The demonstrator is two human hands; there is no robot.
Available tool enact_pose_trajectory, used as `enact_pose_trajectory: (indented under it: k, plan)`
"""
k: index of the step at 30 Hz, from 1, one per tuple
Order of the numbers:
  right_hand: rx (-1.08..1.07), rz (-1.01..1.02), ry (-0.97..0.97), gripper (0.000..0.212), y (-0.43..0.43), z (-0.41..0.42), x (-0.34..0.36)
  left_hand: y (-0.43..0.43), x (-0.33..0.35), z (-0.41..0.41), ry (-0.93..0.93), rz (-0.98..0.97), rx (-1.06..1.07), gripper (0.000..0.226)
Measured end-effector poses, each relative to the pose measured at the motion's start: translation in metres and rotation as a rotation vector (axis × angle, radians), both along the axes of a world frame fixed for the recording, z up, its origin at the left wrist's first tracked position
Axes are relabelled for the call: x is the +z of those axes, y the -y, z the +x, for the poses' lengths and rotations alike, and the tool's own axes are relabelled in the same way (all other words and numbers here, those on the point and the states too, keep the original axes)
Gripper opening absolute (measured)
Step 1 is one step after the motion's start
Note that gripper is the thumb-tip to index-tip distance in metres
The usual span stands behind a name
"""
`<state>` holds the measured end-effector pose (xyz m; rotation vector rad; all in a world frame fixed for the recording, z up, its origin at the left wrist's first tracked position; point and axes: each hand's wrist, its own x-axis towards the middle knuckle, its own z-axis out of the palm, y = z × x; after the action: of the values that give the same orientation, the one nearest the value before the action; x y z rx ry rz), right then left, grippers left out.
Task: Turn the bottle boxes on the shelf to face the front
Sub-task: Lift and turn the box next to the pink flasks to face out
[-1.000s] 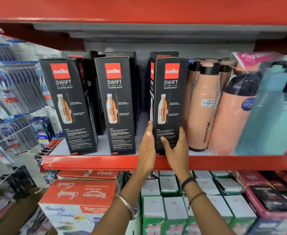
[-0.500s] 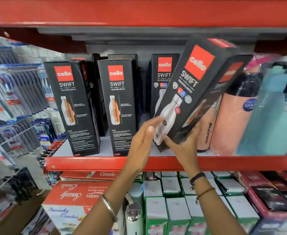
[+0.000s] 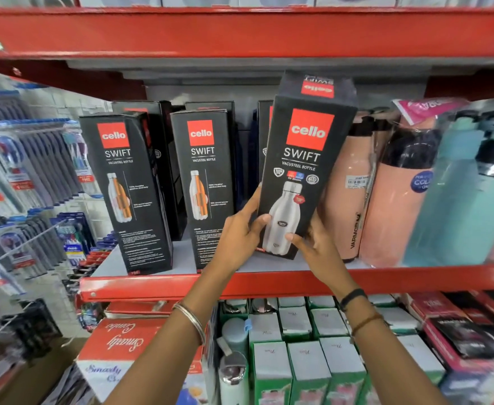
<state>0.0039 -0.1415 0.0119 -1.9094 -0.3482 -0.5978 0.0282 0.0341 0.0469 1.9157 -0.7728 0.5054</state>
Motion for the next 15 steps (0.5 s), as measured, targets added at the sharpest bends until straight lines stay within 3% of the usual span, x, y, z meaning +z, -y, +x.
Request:
enact_pose_trajectory:
  k: [15]
  plan:
    - [-0.085, -0.132, -0.059, 0.076, 0.009, 0.023, -0.022, 0.015, -0.022, 0.023, -0.191, 0.069, 0.172, 0.055]
